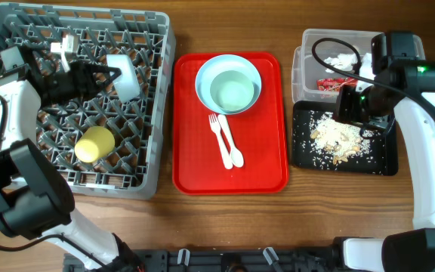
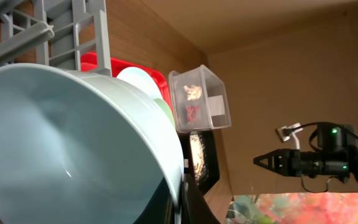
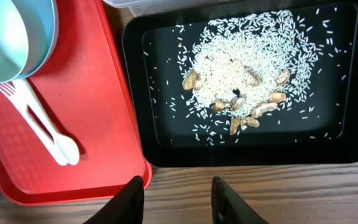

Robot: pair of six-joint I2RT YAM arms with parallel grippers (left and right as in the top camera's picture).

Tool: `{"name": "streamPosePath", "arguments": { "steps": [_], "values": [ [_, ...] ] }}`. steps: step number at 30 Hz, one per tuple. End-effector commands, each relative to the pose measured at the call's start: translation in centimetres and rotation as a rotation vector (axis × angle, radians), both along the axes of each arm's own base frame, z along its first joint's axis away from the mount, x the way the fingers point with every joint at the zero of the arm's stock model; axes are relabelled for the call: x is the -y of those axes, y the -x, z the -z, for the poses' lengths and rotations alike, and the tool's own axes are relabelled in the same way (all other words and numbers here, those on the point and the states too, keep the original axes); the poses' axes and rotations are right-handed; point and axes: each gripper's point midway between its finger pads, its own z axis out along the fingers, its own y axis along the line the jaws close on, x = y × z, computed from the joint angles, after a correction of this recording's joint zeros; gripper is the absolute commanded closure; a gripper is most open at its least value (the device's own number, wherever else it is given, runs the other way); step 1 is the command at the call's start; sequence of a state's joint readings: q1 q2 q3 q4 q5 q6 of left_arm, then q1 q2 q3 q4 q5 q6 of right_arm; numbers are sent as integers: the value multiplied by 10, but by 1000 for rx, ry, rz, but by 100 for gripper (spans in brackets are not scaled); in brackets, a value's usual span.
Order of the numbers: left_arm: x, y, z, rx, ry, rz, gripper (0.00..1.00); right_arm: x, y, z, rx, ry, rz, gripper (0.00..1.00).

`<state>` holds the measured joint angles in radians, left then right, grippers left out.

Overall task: Sort waste into correct bins and load items into the dishwasher rack
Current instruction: 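Lift the bowl with the left gripper and place it in the rack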

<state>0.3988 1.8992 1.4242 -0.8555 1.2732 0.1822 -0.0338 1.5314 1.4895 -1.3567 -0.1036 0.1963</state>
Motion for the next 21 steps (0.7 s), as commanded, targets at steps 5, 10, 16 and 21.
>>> {"name": "streamPosePath", "arguments": {
  "steps": [5, 10, 16, 21],
  "values": [
    [-3, -3, 10, -7, 14, 1, 96, 0, -2, -12, 42, 2, -12, 64],
    [-19, 1, 26, -78, -54, -44, 96, 0, -1, -12, 39, 1, -12, 64],
    [-47, 9, 39, -152, -100, -118, 72, 0, -1, -12, 38, 1, -12, 64],
    [-65, 16, 39, -185, -80, -169, 5, 0, 0, -12, 33, 1, -12, 64]
  ]
}}
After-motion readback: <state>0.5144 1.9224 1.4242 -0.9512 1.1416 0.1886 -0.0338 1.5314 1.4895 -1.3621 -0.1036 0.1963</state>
